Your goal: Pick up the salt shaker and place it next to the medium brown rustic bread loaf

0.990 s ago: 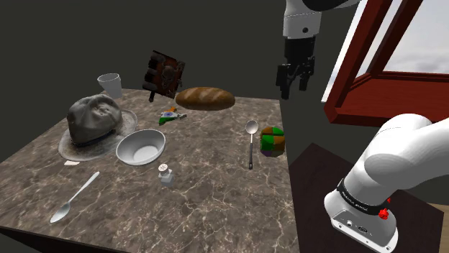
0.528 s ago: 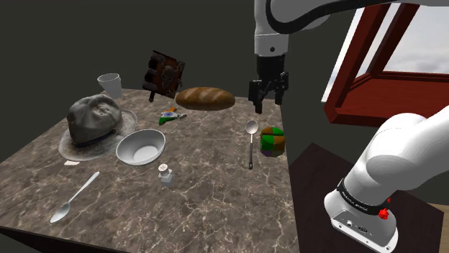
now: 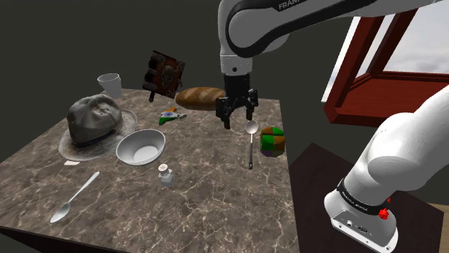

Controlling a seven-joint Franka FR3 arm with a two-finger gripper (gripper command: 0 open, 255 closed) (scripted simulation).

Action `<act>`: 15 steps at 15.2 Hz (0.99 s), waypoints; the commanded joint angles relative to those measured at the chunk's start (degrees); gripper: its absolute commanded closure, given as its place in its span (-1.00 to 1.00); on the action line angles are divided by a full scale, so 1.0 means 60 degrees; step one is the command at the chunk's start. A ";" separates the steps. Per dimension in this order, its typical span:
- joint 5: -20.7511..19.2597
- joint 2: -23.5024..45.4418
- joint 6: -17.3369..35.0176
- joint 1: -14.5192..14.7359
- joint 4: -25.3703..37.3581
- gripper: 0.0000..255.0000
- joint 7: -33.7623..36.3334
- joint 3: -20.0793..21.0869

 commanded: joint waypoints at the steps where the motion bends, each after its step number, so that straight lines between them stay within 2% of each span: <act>1: 0.0092 0.0566 0.0393 0.0093 0.0218 -1.00 0.0287 0.0220; 7: 0.0017 0.2624 0.1301 0.0391 0.1484 -1.00 0.1232 0.0768; 15: -0.0557 0.5528 0.1988 0.1061 0.3838 -1.00 0.2511 0.1092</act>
